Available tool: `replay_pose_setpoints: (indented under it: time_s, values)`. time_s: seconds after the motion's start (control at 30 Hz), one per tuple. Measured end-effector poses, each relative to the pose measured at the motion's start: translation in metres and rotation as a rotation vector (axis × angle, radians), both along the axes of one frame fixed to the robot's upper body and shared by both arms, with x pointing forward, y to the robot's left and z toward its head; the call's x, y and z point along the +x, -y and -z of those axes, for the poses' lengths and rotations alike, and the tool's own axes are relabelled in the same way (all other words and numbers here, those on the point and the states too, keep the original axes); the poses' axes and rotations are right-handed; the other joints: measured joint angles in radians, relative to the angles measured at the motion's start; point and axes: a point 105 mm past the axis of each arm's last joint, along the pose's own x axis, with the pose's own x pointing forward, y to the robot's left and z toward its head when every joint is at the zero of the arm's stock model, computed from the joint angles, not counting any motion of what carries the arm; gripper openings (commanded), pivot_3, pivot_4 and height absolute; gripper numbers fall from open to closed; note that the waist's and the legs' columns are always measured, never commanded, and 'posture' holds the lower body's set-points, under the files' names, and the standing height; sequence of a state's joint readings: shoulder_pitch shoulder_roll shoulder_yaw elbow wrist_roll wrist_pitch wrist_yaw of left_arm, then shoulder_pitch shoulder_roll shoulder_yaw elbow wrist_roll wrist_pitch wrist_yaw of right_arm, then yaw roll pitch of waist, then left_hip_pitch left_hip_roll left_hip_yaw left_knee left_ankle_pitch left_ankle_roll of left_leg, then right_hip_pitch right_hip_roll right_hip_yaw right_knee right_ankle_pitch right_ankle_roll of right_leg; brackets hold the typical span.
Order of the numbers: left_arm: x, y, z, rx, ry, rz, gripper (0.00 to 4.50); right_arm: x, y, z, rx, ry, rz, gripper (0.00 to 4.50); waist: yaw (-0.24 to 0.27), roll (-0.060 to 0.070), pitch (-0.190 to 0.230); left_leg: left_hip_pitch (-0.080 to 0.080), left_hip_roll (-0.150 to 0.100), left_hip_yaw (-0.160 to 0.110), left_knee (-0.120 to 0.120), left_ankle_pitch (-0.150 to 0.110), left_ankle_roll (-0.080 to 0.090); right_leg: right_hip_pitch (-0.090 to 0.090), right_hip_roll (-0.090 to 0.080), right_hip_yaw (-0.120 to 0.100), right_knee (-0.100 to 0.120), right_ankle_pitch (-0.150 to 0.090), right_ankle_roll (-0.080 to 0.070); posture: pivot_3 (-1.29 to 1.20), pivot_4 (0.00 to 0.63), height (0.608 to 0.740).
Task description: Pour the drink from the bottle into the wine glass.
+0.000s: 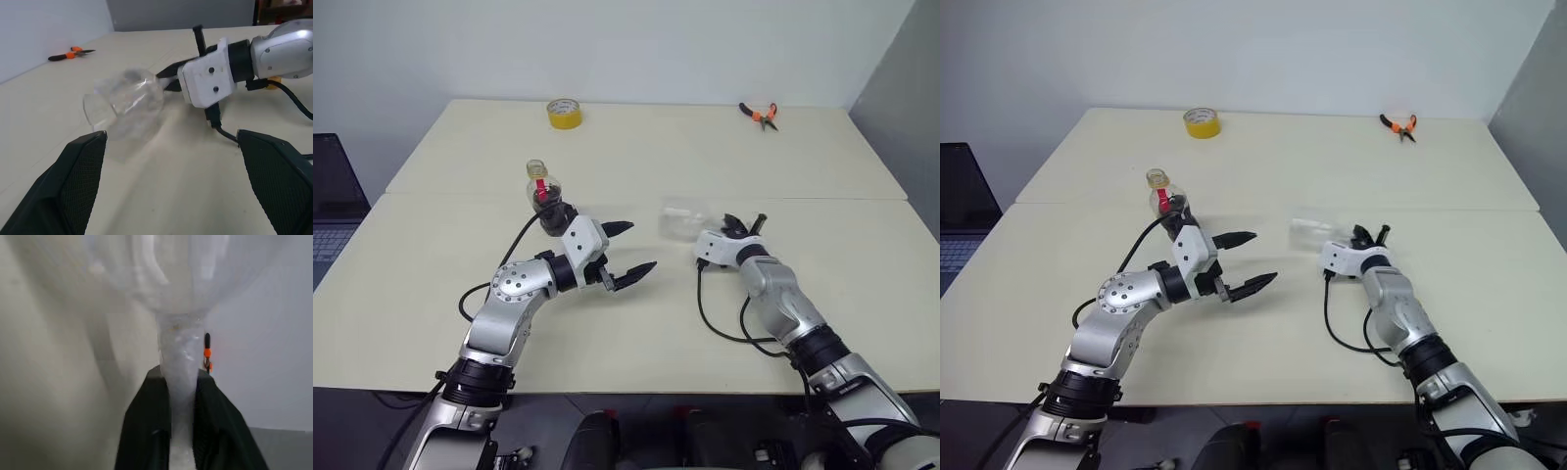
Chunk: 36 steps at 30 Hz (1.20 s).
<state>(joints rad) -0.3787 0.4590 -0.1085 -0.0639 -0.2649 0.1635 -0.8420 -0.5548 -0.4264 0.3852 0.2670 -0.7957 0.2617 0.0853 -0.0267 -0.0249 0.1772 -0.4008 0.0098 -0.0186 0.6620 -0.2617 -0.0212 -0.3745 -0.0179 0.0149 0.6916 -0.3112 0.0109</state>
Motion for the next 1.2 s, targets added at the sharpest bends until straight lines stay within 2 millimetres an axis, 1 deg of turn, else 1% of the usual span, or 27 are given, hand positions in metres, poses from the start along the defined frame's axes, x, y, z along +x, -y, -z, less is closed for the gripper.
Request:
replay_pose_setpoints:
  time_s: [0.07, 0.17, 0.23, 0.3, 0.33, 0.37, 0.43, 0.47, 0.5, 0.57, 0.63, 0.77, 0.87, 0.97, 1.07, 1.2]
  values:
    - [0.0, -0.002, 0.001, -0.005, -0.008, -0.013, 4.5, -0.004, 0.003, -0.007, 0.023, 0.016, 0.007, 0.15, -0.001, 0.0, 0.0, 0.0, 0.0, 0.0, 0.0, 0.0, 0.0, 0.0, 0.0, 0.0, 0.0, 0.0, 0.0, 0.0, 0.15, 0.74]
    - [0.0, -0.015, 0.006, -0.024, -0.027, -0.066, 4.5, -0.016, 0.0, -0.027, 0.13, 0.047, -0.02, 0.15, -0.004, 0.0, 0.0, -0.001, 0.001, 0.0, -0.001, 0.0, 0.0, -0.002, 0.0, 0.001, 0.0, 0.0, 0.0, 0.0, 0.15, 0.74]
    - [-0.001, -0.024, 0.01, -0.04, -0.048, -0.093, 4.5, -0.022, -0.004, -0.041, 0.219, 0.068, -0.052, 0.15, -0.006, 0.0, 0.0, -0.001, 0.001, 0.0, -0.001, 0.0, 0.0, -0.002, 0.0, 0.0, 0.001, 0.0, 0.0, 0.0, 0.15, 0.74]
    - [-0.002, -0.032, 0.011, -0.053, -0.059, -0.112, 4.5, -0.028, -0.011, -0.044, 0.376, 0.055, -0.09, 0.15, -0.005, 0.0, 0.0, 0.0, 0.001, -0.001, -0.001, 0.0, 0.0, -0.001, 0.0, -0.001, 0.001, 0.0, 0.0, 0.0, 0.15, 0.74]
    - [-0.003, -0.036, 0.011, -0.055, -0.067, -0.12, 4.5, -0.032, -0.02, -0.04, 0.487, 0.025, -0.132, 0.15, -0.005, 0.0, 0.0, 0.0, 0.001, -0.001, -0.001, 0.0, 0.0, -0.001, 0.0, -0.001, 0.001, 0.0, 0.0, 0.0, 0.15, 0.74]
    - [-0.005, -0.042, 0.012, -0.056, -0.079, -0.121, 4.5, -0.038, -0.033, -0.031, 0.612, -0.031, -0.192, 0.15, -0.005, 0.0, 0.0, 0.0, 0.001, -0.001, -0.001, 0.0, 0.0, 0.0, 0.0, -0.001, 0.001, 0.0, 0.0, 0.0, 0.15, 0.74]
    - [-0.008, -0.046, 0.013, -0.052, -0.1, -0.109, 4.5, -0.045, -0.051, -0.019, 0.762, -0.12, -0.279, 0.15, -0.005, 0.0, 0.0, 0.0, 0.001, -0.001, -0.001, 0.0, 0.001, 0.0, 0.0, -0.001, 0.001, 0.0, 0.0, 0.0, 0.15, 0.74]
    - [-0.012, -0.049, 0.011, -0.055, -0.116, -0.091, 4.5, -0.05, -0.068, -0.014, 0.898, -0.199, -0.363, 0.15, -0.005, 0.0, 0.001, 0.0, 0.001, -0.001, -0.001, 0.0, 0.001, 0.0, 0.0, -0.001, 0.001, 0.0, 0.0, 0.0, 0.15, 0.74]
    - [-0.015, -0.05, 0.007, -0.064, -0.122, -0.074, 4.5, -0.054, -0.08, -0.012, 0.985, -0.249, -0.432, 0.15, -0.005, 0.0, 0.001, 0.0, 0.001, -0.001, -0.001, 0.0, 0.001, 0.0, 0.0, -0.001, 0.001, 0.0, 0.0, 0.0, 0.15, 0.74]
    - [-0.019, -0.053, -0.002, -0.069, -0.12, -0.044, 4.5, -0.057, -0.096, -0.011, 1.083, -0.301, -0.527, 0.15, -0.005, 0.0, 0.001, 0.001, 0.001, -0.001, -0.001, 0.0, 0.001, 0.0, 0.0, -0.001, 0.001, 0.0, 0.0, 0.0, 0.15, 0.74]
    - [-0.024, -0.057, -0.006, -0.052, -0.134, -0.021, 4.5, -0.053, -0.107, -0.013, 1.162, -0.326, -0.587, 0.15, -0.004, 0.001, 0.001, 0.001, 0.0, -0.001, -0.001, 0.0, 0.001, 0.0, 0.0, -0.001, 0.001, 0.0, 0.0, 0.0, 0.15, 0.74]
    - [-0.038, -0.06, -0.007, -0.052, -0.201, 0.028, 4.5, -0.048, -0.123, -0.009, 1.261, -0.376, -0.674, 0.15, -0.004, 0.001, 0.001, 0.001, 0.001, -0.001, -0.001, 0.0, 0.001, 0.0, 0.0, -0.001, 0.0, 0.0, 0.0, 0.0, 0.15, 0.74]
    - [-0.041, -0.059, -0.011, -0.062, -0.211, 0.041, 4.5, -0.047, -0.134, -0.002, 1.29, -0.414, -0.705, 0.15, -0.004, 0.001, 0.001, 0.001, 0.0, -0.001, -0.001, 0.0, 0.001, 0.0, 0.0, -0.001, 0.001, 0.0, 0.0, 0.0, 0.15, 0.74]
    - [-0.043, -0.058, -0.015, -0.068, -0.208, 0.048, 4.5, -0.043, -0.144, 0.001, 1.3, -0.439, -0.73, 0.15, -0.005, 0.001, 0.001, 0.001, 0.001, -0.001, -0.001, 0.0, 0.001, -0.001, 0.0, -0.001, 0.002, 0.0, 0.0, 0.0, 0.15, 0.74]
    - [-0.043, -0.057, -0.016, -0.067, -0.205, 0.052, 4.5, -0.046, -0.149, 0.007, 1.28, -0.463, -0.758, 0.15, -0.004, 0.001, 0.001, 0.001, 0.0, -0.001, -0.001, 0.0, 0.0, -0.001, 0.0, -0.001, 0.001, 0.0, 0.0, 0.0, 0.15, 0.74]
    - [-0.043, -0.057, -0.016, -0.066, -0.201, 0.055, 4.5, -0.053, -0.15, 0.018, 1.263, -0.498, -0.773, 0.15, -0.004, 0.001, 0.001, 0.001, 0.001, -0.001, -0.001, 0.0, 0.0, -0.001, 0.0, -0.001, 0.002, 0.0, 0.0, 0.0, 0.15, 0.74]
